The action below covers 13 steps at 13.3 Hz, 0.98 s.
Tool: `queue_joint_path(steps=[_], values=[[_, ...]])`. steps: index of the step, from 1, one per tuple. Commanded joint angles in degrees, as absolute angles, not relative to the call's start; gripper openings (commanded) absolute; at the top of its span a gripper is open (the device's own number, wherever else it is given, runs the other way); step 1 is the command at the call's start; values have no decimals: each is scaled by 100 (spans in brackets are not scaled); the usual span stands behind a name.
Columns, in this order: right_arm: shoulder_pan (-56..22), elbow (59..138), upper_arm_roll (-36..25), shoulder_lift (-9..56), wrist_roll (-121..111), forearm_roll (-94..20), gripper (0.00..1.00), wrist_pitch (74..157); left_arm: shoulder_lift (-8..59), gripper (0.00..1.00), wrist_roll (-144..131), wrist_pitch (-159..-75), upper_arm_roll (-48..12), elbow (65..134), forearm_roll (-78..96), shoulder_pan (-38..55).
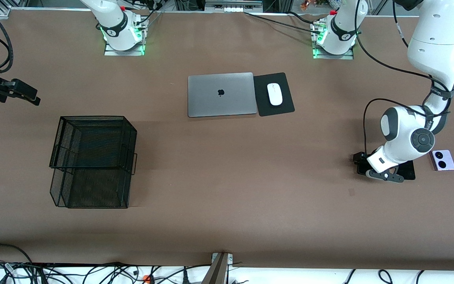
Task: Place phones with both arms
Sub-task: 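Lower the left gripper onto the small black flip phone and grasp it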
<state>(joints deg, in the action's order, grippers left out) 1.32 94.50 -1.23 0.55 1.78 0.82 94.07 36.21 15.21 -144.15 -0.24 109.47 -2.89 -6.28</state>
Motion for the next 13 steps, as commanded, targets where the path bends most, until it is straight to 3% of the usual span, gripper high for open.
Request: queue_joint_path(steps=[1, 2, 4, 6, 10, 13], values=[[97, 9404, -158, 70, 211, -18, 100, 9413, 3621, 41, 1705, -14476, -70, 10969, -176, -703], [97, 9404, -158, 70, 211, -18, 100, 9413, 3595, 26, 1705, -14441, -70, 10960, -184, -703], [97, 9404, -158, 70, 211, -18, 100, 9413, 3481, 19, 1661, -14283, -79, 10899, -185, -633], [97, 9404, -158, 70, 211, -9, 100, 9413, 3323, 19, 1591, -13662, -166, 10628, -185, -536], [97, 9404, -158, 70, 211, -9, 100, 9413, 3322, 20, 627, -11816, -781, 9232, -176, -379], [97, 9404, -158, 70, 211, -18, 100, 9413, 3427, 22, -444, -11452, -993, 8763, -167, 322]])
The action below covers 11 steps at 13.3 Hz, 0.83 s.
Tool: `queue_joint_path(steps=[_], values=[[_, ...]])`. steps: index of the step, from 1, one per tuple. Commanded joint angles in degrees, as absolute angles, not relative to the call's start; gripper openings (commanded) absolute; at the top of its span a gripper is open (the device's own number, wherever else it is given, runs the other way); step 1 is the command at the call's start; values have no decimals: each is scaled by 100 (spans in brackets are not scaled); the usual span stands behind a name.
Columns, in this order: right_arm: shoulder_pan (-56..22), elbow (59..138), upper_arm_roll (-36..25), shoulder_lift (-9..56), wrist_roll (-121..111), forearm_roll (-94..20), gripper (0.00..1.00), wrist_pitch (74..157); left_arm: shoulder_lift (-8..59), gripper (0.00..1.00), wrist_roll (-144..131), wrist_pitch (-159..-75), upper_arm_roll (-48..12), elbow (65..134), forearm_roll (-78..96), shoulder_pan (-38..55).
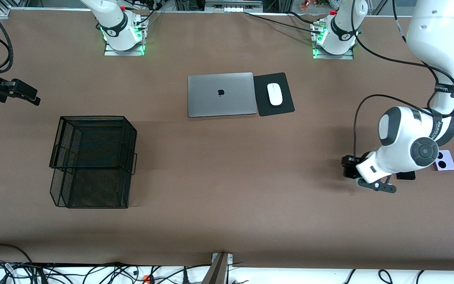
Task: Place phones with both arms
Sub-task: 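Carry the flip phone with the left gripper beside the laptop and release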
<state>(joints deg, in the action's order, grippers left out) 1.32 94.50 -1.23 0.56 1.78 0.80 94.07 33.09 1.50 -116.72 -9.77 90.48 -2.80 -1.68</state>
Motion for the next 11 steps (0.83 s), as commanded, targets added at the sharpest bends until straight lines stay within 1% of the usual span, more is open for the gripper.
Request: queue_joint_path(steps=[1, 2, 5, 9, 10, 11], values=[[97, 9404, -158, 70, 211, -18, 100, 9413, 3567, 22, -909, -11478, -1002, 8763, -176, 769], [97, 9404, -158, 70, 211, -18, 100, 9413, 3751, 22, -1445, -11513, -958, 8641, -176, 1278], [97, 9404, -158, 70, 211, -18, 100, 9422, 4428, 23, -2153, -11610, -958, 7859, -185, 2045], [97, 9404, -158, 79, 211, -18, 100, 9413, 4824, 25, -2669, -12759, -984, 7840, -158, 2662], [97, 9404, -158, 79, 211, -18, 100, 9422, 4912, 32, -3002, -13049, -984, 7849, -167, 2785], [97, 9404, -158, 79, 202, -18, 100, 9422, 4965, 69, -3302, -13295, -984, 7857, -167, 2864]])
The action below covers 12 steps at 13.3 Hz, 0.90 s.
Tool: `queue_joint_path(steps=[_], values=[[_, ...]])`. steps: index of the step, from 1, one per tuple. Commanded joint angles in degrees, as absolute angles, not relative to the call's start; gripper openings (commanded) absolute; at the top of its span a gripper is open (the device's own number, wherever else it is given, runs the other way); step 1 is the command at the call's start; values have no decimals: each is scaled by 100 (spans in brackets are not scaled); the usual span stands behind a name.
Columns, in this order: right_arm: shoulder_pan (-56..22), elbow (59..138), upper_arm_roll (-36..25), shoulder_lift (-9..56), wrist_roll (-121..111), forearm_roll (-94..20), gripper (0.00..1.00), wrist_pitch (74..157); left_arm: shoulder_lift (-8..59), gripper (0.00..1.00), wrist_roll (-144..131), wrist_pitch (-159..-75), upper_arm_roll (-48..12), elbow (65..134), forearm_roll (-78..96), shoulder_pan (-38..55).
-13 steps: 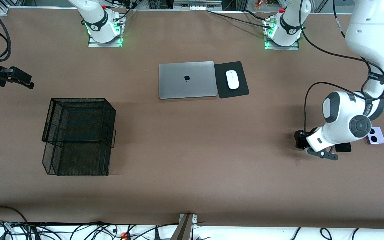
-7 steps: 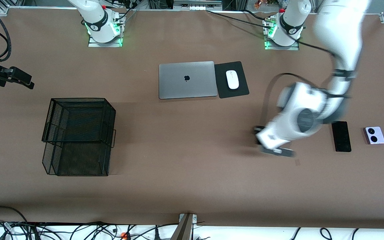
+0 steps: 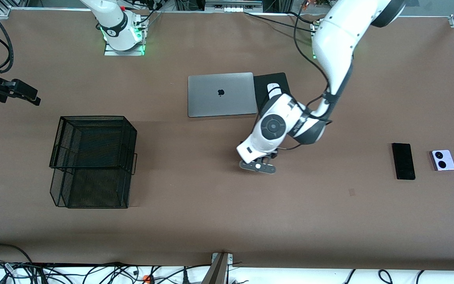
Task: Place phones with both arms
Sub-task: 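Carry the flip phone with the left gripper beside the laptop and release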
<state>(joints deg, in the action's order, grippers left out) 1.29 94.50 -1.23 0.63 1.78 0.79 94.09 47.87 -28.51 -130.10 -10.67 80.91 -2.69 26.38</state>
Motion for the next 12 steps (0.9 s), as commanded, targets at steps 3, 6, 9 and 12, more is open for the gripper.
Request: queue_joint_path(steps=[3, 6, 9, 12], values=[[97, 9404, -158, 79, 211, -18, 100, 9422, 4765, 100, -3410, -13211, -976, 7919, -211, 2752], [97, 9396, -158, 97, 211, -18, 100, 9413, 4230, 100, -3401, -12396, -932, 7866, -264, 2524], [97, 9396, -158, 97, 202, -9, 100, 9422, 3413, 100, -2720, -11201, -932, 7866, -264, 1919], [44, 9396, -106, 167, 272, -35, 100, 9588, 2719, 100, -1813, -10602, -915, 7884, -167, 1153]])
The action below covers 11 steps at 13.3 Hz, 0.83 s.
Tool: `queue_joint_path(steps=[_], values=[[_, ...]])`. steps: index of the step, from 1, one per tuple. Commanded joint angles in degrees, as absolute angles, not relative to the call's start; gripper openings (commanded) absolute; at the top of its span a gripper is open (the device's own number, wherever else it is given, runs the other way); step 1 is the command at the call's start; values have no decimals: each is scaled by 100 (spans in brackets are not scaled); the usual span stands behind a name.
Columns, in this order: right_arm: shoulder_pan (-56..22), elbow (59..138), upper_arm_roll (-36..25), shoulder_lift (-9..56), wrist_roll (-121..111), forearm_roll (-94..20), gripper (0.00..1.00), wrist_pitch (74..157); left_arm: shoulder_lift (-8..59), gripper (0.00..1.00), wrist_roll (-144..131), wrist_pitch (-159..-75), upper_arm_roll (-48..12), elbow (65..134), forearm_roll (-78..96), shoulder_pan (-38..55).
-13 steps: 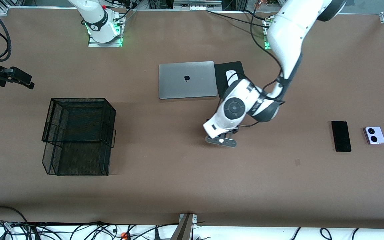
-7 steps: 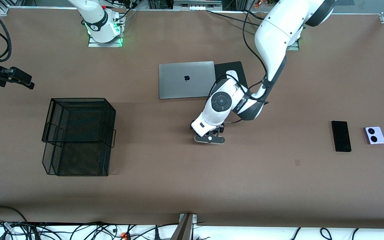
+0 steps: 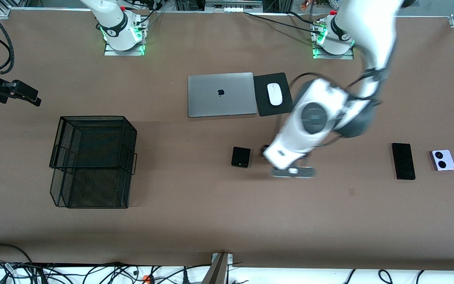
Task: Place phones with both arms
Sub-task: 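Carry the flip phone with the left gripper beside the laptop and release, then draw back the left gripper while the right gripper reaches the flip phone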
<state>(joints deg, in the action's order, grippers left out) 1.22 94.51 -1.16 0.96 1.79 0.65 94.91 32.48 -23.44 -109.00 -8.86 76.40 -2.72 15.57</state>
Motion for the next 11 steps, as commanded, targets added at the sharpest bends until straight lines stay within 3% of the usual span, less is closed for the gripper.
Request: queue_joint_path(steps=[1, 7, 11], values=[[-104, 9396, -79, 193, 290, -148, 100, 9650, 2420, 100, -1593, -10356, -705, 7936, -245, 1125], [-1773, 9281, -70, 895, 1491, -352, 100, 10361, 565, 100, 88, -9520, -249, 8937, -211, 79], [-3257, 8976, -79, 1851, 3299, -46, 100, 11563, -306, 100, 79, -9852, 176, 10018, -220, 105]])
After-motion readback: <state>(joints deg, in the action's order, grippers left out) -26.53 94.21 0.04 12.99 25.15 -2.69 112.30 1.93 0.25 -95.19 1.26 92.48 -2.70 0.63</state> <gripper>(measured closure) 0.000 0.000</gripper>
